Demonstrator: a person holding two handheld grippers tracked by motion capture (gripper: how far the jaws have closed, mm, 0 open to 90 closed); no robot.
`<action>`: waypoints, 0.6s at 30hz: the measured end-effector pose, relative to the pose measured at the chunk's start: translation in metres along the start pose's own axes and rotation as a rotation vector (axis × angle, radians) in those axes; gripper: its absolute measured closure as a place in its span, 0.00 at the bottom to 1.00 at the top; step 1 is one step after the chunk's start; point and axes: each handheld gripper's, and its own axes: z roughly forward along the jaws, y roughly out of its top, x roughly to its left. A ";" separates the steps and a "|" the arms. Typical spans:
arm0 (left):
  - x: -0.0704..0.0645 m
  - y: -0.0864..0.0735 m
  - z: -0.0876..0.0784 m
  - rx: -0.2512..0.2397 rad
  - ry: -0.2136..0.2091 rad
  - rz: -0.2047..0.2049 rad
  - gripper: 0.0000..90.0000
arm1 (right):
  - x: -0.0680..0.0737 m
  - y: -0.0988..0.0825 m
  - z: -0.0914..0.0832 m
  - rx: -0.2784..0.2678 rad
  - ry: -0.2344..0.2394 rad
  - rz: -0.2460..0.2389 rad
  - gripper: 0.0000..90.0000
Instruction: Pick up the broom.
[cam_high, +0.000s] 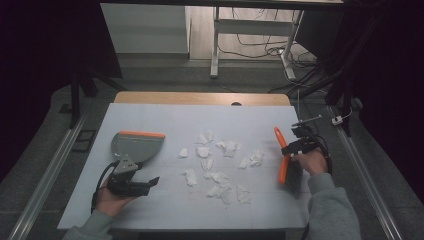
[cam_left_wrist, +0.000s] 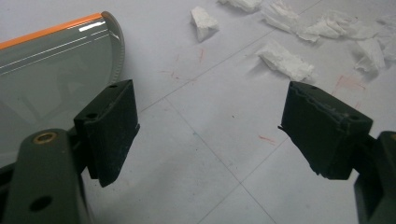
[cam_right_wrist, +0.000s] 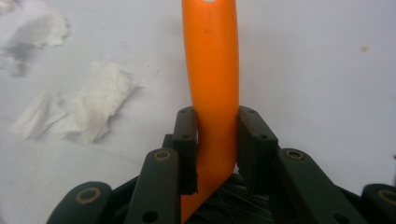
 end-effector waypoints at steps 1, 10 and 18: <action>0.000 0.001 0.001 0.001 -0.001 -0.001 0.22 | -0.002 -0.002 -0.005 -0.012 0.013 -0.001 0.80; -0.003 0.005 0.004 0.002 -0.001 0.005 0.22 | 0.007 -0.007 -0.045 -0.147 0.116 -0.015 0.80; -0.002 0.007 0.007 0.003 0.006 -0.001 0.22 | 0.026 -0.009 -0.050 -0.228 0.196 -0.041 0.80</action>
